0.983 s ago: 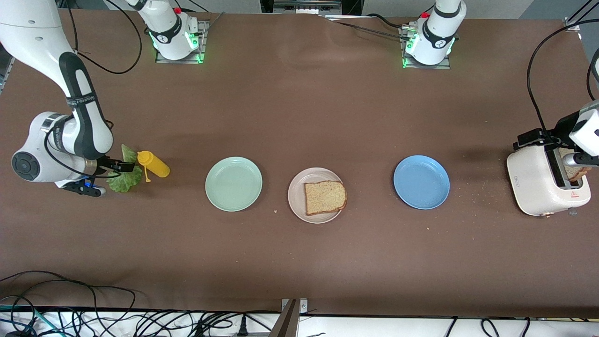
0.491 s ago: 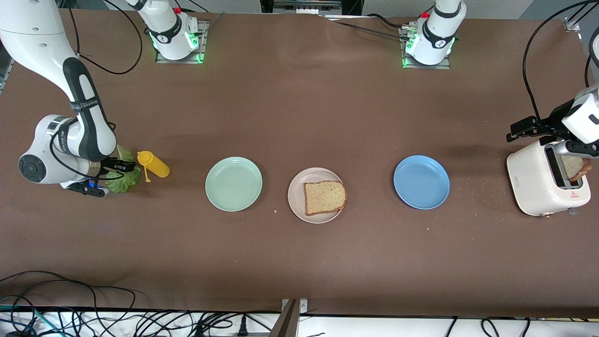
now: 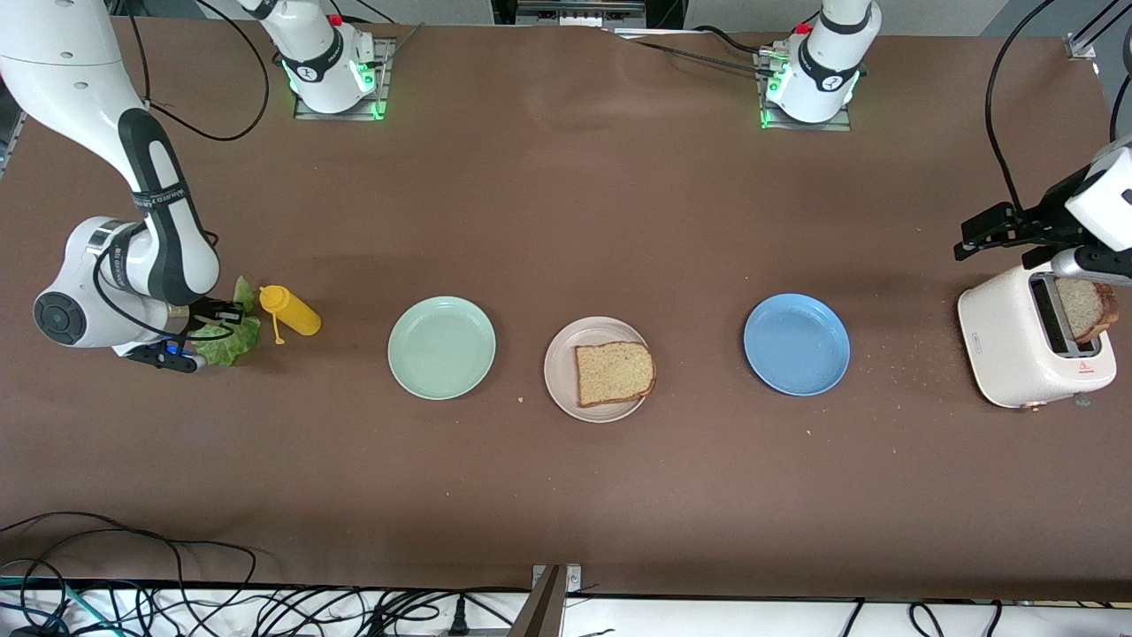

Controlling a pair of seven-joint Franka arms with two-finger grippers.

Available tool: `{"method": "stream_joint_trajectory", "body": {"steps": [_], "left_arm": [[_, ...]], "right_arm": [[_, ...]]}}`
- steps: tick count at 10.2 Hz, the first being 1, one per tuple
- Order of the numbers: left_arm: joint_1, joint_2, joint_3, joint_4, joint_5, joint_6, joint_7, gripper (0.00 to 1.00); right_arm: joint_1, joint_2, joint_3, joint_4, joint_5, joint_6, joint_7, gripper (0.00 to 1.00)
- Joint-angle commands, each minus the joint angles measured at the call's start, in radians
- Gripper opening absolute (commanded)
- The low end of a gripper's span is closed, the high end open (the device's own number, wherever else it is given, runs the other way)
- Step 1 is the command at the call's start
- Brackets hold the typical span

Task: Make sandwich on beige plate with both arms
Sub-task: 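Carry the green lettuce leaf with the right gripper to the beige plate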

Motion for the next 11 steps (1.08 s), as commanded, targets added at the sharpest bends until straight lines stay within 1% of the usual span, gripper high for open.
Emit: {"method": "stream_joint_trajectory", "body": {"steps": [1,2,4,5,6,7,9,10,11], "left_arm": [[-0.009,0.009,-0.021,0.049,0.041,-0.040,-0.034,1.00],[-0.013,0.017,-0.023,0.076,0.050,-0.072,-0.052,1.00],[-0.012,0.017,-0.044,0.089,0.085,-0.084,-0.073,1.00],[-0.012,0.018,-0.049,0.089,0.099,-0.084,-0.074,1.00],[-0.013,0.021,-0.053,0.090,0.099,-0.086,-0.073,1.00],[-0.012,0.024,-0.058,0.090,0.099,-0.086,-0.074,1.00],[-0.010,0.026,-0.058,0.090,0.099,-0.086,-0.074,1.00],[-0.009,0.037,-0.056,0.095,0.099,-0.086,-0.073,1.00],[-0.009,0.038,-0.056,0.101,0.099,-0.086,-0.073,1.00]], "right_arm": [[-0.003,-0.013,0.007,0.042,-0.004,-0.011,-0.015,0.00],[-0.003,-0.031,0.007,0.097,-0.005,-0.088,-0.014,0.00],[-0.001,-0.037,0.007,0.278,-0.004,-0.323,-0.009,0.00],[-0.001,-0.036,0.007,0.367,-0.004,-0.420,-0.009,0.00],[-0.001,-0.037,0.010,0.435,0.001,-0.487,-0.011,0.00],[0.006,-0.037,0.016,0.498,0.005,-0.544,-0.014,0.00],[0.075,-0.037,0.032,0.649,0.010,-0.624,-0.003,0.00],[0.131,-0.037,0.032,0.688,0.013,-0.626,-0.002,0.00],[0.181,-0.037,0.035,0.702,0.021,-0.620,0.004,0.00]]}}
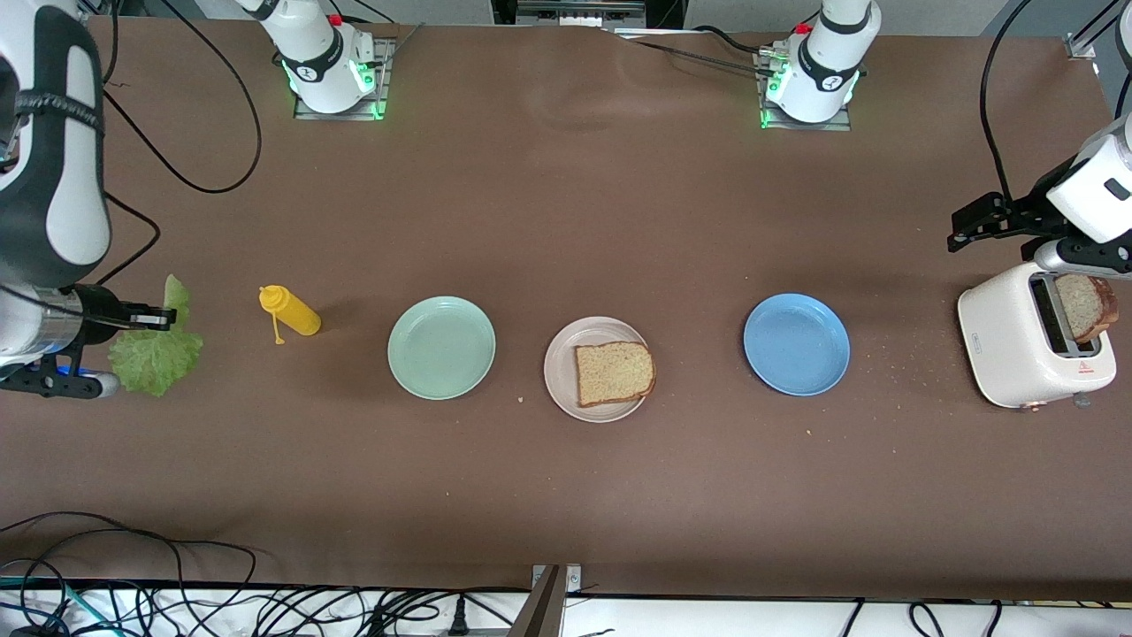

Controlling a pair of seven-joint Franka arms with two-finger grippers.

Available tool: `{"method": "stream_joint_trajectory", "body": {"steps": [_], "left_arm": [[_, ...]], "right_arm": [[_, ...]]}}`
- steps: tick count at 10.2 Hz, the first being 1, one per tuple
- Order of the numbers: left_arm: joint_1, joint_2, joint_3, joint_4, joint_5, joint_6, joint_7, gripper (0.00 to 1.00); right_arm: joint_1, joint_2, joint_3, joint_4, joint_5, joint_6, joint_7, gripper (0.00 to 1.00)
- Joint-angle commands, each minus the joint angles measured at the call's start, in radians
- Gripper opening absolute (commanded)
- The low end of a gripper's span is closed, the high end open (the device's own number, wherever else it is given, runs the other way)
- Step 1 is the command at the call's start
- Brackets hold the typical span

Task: Make sandwich on beige plate with both arms
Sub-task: 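Carry the green lettuce leaf with the right gripper to the beige plate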

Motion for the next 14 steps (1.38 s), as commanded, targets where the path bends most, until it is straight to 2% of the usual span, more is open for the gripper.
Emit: {"method": "stream_joint_trajectory", "body": {"steps": [1,2,4,9,14], "left_arm": [[0.001,0.021,-0.004,0.046,0.037,-0.028,-0.012,1.00],[0.001,0.021,-0.004,0.047,0.037,-0.034,-0.012,1.00],[-0.004,0.023,-0.005,0.046,0.037,-0.046,-0.015,1.00],[-0.004,0.032,-0.007,0.052,0.087,-0.045,-0.016,1.00],[-0.002,0.067,-0.005,0.066,0.090,-0.046,-0.016,1.00]], "right_arm": [[0.112,0.021,0.013,0.071,0.044,-0.020,0.014,0.00],[0.139,0.016,0.037,0.073,0.081,0.012,0.014,0.00],[0.212,0.024,0.086,0.070,0.088,0.151,0.013,0.00],[0.430,0.145,0.088,0.062,0.083,0.425,0.008,0.00],[0.570,0.265,0.087,0.064,0.072,0.620,-0.082,0.00]]}}
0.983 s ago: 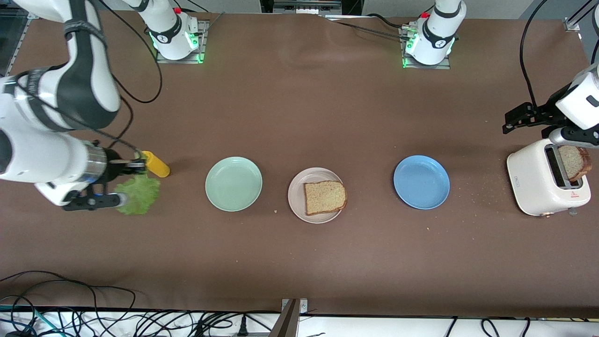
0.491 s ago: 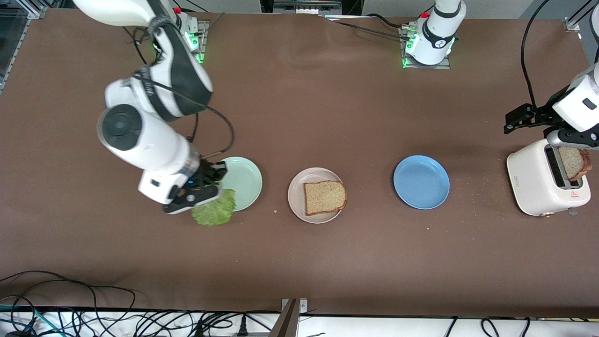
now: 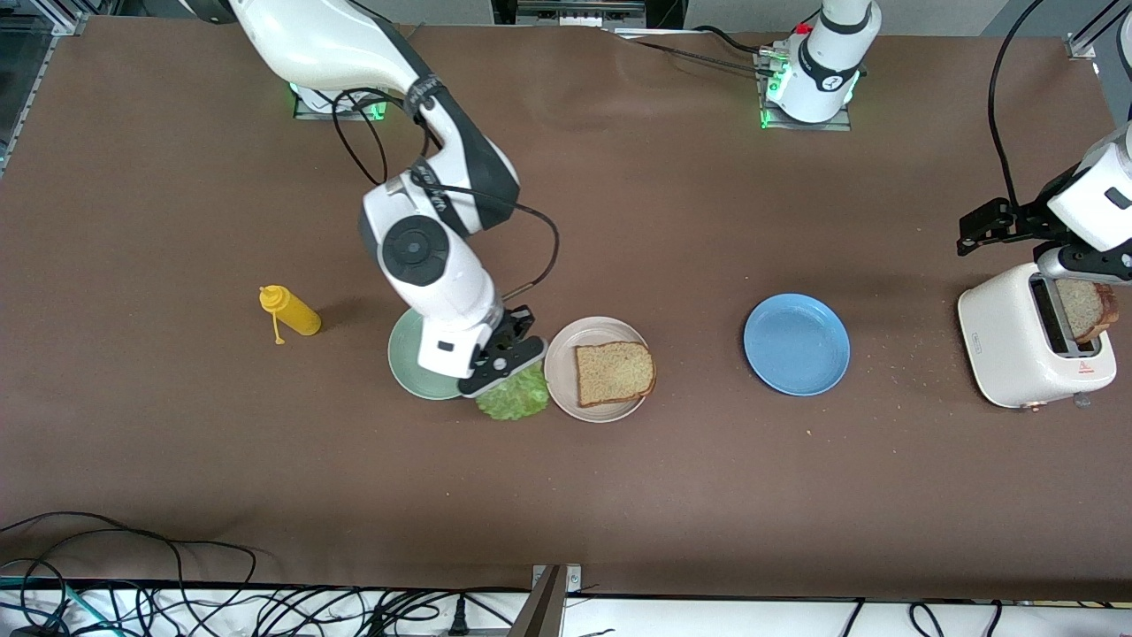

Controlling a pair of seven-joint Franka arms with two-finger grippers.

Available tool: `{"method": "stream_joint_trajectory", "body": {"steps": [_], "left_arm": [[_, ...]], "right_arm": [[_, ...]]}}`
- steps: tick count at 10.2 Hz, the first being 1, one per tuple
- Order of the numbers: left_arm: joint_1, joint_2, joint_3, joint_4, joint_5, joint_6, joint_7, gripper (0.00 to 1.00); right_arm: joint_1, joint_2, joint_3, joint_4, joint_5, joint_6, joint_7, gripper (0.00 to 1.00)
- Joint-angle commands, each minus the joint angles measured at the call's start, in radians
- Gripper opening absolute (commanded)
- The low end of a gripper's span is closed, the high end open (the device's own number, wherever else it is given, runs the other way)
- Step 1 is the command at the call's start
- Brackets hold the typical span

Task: Make sandwich on beige plate with both arms
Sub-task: 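Carry the green lettuce leaf with the right gripper to the beige plate, then lower the lettuce onto the toast and open the right gripper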

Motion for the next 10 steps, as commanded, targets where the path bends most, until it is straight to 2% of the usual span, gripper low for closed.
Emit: {"method": "stream_joint_trajectory", "body": {"steps": [1,3,6,10], "left_arm": [[-0.003,0.043,-0.003,0.039,0.042,-0.026,-0.013,1.00],[-0.003,0.043,-0.003,0.039,0.042,-0.026,-0.009,1.00],[-0.003,0.043,-0.003,0.039,0.042,-0.026,-0.007,1.00],[0.000,0.043,-0.003,0.039,0.042,-0.026,-0.006,1.00]], "right_arm": [[0.050,0.051,-0.009,0.025,-0.026,0.098,-0.080,0.00],[0.108,0.101,-0.011,0.027,-0.059,0.207,-0.117,0.00],[0.144,0.166,-0.011,0.027,-0.200,0.370,-0.144,0.00],[0.198,0.227,-0.015,0.028,-0.274,0.425,-0.140,0.00]]}}
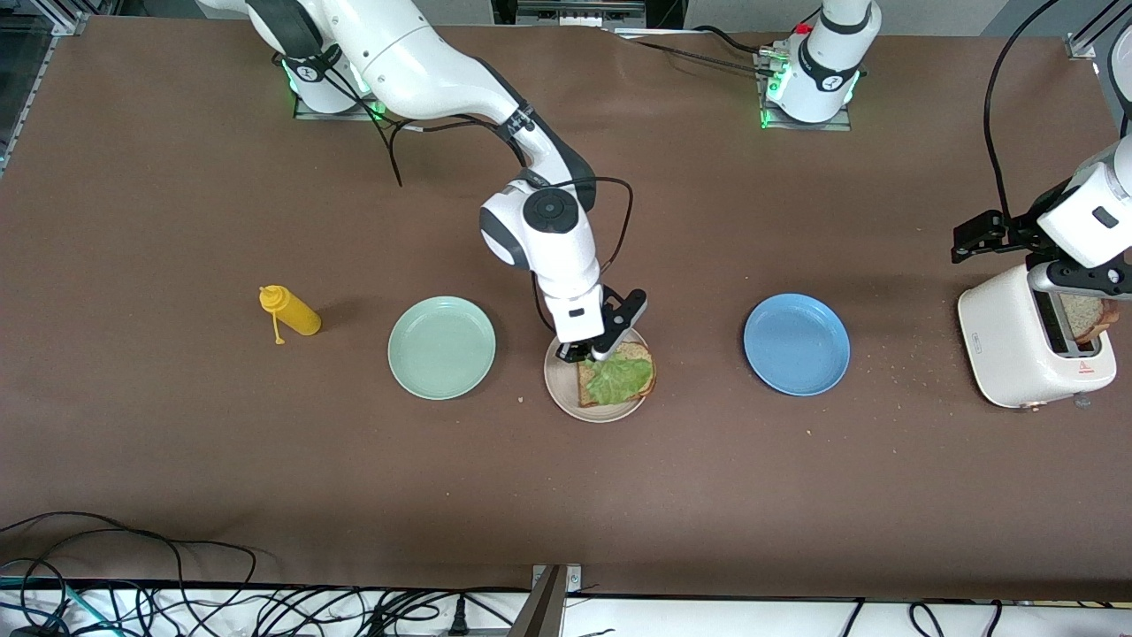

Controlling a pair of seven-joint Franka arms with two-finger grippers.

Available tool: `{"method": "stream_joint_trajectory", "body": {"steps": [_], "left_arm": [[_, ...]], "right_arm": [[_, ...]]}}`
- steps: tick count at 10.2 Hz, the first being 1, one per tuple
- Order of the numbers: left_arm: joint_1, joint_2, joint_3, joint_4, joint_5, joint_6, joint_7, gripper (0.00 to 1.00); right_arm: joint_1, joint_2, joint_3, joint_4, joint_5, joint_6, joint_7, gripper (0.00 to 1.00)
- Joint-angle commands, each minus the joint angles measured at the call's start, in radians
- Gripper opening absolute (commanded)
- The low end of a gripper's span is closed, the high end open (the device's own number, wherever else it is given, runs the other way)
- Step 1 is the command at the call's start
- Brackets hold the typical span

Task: Make sandwich on beige plate with both arms
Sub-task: 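Lower the lettuce onto the toast and open the right gripper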

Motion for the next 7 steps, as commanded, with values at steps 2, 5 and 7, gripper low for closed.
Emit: {"method": "stream_joint_trajectory", "body": {"steps": [2,5,7], "left_arm": [[-0.001,0.015,-0.003,0.033,0.037,-0.026,-0.007,1.00],[-0.002,0.015,-0.003,0.033,0.037,-0.026,-0.006,1.00],[-0.001,0.015,-0.003,0.033,0.037,-0.026,-0.006,1.00]], "right_arm": [[0.018,0.038,-0.013,0.028,-0.033,0.029,0.005,0.00],[0.018,0.038,-0.015,0.031,-0.037,0.029,0.025,0.89],[0.015,0.035,-0.016,0.033,-0.035,0.027,0.020,0.93]]}}
